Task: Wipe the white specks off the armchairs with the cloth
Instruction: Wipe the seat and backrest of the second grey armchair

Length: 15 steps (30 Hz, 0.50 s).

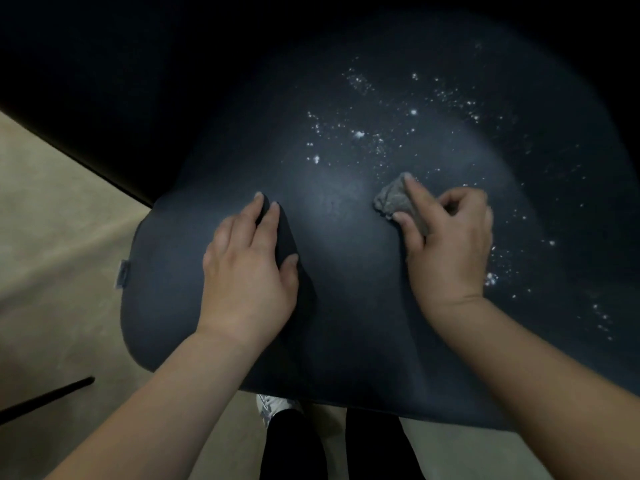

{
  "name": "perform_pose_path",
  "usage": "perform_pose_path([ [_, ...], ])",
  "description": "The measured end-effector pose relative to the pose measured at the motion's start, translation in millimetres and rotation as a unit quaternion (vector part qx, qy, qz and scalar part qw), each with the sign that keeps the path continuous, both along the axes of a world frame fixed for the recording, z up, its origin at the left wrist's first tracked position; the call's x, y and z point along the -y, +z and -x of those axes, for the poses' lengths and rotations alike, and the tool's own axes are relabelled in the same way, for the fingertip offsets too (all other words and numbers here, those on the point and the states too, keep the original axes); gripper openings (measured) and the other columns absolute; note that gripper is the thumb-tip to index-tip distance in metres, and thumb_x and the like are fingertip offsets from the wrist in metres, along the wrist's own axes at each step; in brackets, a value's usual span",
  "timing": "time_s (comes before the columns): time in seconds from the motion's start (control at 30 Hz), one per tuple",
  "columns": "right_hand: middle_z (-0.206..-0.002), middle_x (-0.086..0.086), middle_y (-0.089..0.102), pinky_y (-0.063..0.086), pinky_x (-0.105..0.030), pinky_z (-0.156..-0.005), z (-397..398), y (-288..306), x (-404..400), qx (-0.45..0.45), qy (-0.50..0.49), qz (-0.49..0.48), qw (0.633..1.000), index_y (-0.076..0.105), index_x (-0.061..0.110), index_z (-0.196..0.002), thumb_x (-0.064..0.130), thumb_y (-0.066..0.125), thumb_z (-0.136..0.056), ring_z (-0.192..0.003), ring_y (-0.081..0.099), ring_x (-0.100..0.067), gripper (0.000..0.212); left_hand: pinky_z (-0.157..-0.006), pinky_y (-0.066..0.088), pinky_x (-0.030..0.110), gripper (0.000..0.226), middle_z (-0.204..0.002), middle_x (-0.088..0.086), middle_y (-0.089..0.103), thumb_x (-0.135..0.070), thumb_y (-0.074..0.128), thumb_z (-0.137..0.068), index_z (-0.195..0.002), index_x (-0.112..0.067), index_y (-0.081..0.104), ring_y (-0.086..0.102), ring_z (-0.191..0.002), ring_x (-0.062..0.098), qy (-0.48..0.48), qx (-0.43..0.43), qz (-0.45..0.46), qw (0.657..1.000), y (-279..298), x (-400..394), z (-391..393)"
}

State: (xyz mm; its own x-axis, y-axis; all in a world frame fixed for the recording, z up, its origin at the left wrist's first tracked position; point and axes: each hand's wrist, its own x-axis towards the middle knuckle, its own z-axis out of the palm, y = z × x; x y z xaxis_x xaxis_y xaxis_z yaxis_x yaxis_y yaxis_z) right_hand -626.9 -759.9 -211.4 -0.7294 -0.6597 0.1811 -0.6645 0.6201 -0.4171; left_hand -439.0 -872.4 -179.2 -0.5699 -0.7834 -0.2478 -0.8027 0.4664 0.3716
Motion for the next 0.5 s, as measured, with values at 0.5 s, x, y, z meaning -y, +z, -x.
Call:
perform_pose_path([
  [0.5, -0.102, -0.010, 0.048, 0.034, -0.035, -0.080, -24.7, -0.9, 31.2, 0.020, 0.080, 0.002, 0.997, 0.059, 0.034, -0.129, 0.032, 0.060, -0.085, -0.090, 0.038, -0.022, 0.044, -0.113, 0.018, 0.042, 0.067, -0.156, 0.000, 0.025, -0.035, 0.062, -0.087, -0.147, -0.020, 0.036, 0.020, -0.138, 0.021, 0.032, -0.013, 0.004, 0.999, -4.0, 24.5, 13.0],
])
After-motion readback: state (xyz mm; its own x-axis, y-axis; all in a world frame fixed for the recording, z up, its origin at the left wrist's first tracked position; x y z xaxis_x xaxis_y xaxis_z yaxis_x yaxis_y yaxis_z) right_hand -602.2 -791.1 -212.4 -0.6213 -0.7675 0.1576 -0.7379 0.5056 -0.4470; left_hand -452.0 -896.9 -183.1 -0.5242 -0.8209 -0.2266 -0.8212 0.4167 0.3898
